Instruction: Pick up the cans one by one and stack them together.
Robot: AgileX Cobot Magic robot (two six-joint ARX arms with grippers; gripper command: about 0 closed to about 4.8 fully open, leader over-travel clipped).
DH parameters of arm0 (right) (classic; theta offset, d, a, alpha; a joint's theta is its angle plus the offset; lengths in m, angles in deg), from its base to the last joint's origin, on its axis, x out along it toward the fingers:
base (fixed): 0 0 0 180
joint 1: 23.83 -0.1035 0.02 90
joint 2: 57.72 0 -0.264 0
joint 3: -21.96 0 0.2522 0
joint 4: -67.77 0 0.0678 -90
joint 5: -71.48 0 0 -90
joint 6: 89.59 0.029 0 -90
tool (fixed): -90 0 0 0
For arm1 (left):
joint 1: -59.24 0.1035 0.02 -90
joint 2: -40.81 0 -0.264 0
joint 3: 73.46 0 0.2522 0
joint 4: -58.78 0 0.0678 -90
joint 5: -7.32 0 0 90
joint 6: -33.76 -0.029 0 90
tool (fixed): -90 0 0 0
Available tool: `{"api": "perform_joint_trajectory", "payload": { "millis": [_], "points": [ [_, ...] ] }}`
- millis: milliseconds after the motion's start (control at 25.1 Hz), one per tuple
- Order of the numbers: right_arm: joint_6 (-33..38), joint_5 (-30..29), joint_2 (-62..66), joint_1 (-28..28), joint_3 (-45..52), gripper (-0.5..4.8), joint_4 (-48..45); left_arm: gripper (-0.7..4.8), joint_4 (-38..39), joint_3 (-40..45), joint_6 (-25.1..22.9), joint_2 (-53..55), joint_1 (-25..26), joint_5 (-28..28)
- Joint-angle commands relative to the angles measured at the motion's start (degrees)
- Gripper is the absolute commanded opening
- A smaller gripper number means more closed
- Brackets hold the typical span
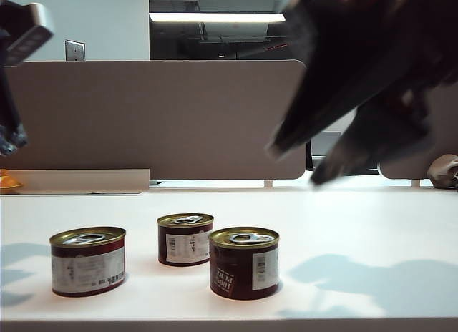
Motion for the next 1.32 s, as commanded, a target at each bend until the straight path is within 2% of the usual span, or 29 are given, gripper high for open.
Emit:
{"api": "perform_joint_trajectory", "payload": {
  "millis": [40,120,199,279,359,518,717,837,1156,1235,1315],
  "points": [
    [-2.4,7.63,4.35,-3.34,-1.73,3.96,-0.85,0.84,-0.28,-0.04,-0.44,-0.44,-2.4,-2.05],
    [-2.51,10.03,6.84,-4.07,-2.62,4.07,-1.22,0.85,-0.31,-0.02,-0.46,-0.44,-3.89,-3.26],
    [-2.58,11.56,10.91,-4.0,-4.7,4.32,-1.6,1.66,-0.33,0.7,-2.8,-0.42,-5.9,-8.17],
    [-2.95,12.72,12.52,-3.82,-5.88,4.32,-1.73,1.93,-0.42,1.29,-2.84,-0.24,-6.51,-8.28],
    [-4.33,12.7,13.97,-3.89,-7.19,4.32,-1.64,1.95,-0.59,1.86,-3.1,-0.26,-6.54,-8.33],
    [-5.18,12.7,16.66,-3.96,-9.14,4.32,-1.68,2.84,-1.73,2.71,-4.52,-0.24,-6.54,-8.24],
    [-5.18,10.69,19.89,-4.52,-10.36,4.32,-1.9,2.94,-2.86,2.73,-5.42,-0.24,-6.54,-8.15],
    [-5.16,10.49,20.68,-5.62,-10.4,4.32,-2.34,3.47,-3.63,2.73,-5.49,-0.15,-6.54,-7.65],
    [-5.14,11.43,24.9,-7.56,-11.67,4.29,-4.46,3.49,-3.69,2.86,-5.35,-0.13,-6.54,-7.61],
    [-5.14,11.47,25.97,-7.56,-12.15,4.02,-4.44,3.49,-3.61,2.91,-5.33,-0.13,-6.54,-7.61],
    [-5.14,11.43,26.99,-7.56,-12.83,3.21,-4.42,3.49,-3.52,3.15,-5.31,-0.13,-6.54,-7.61]
  ]
}}
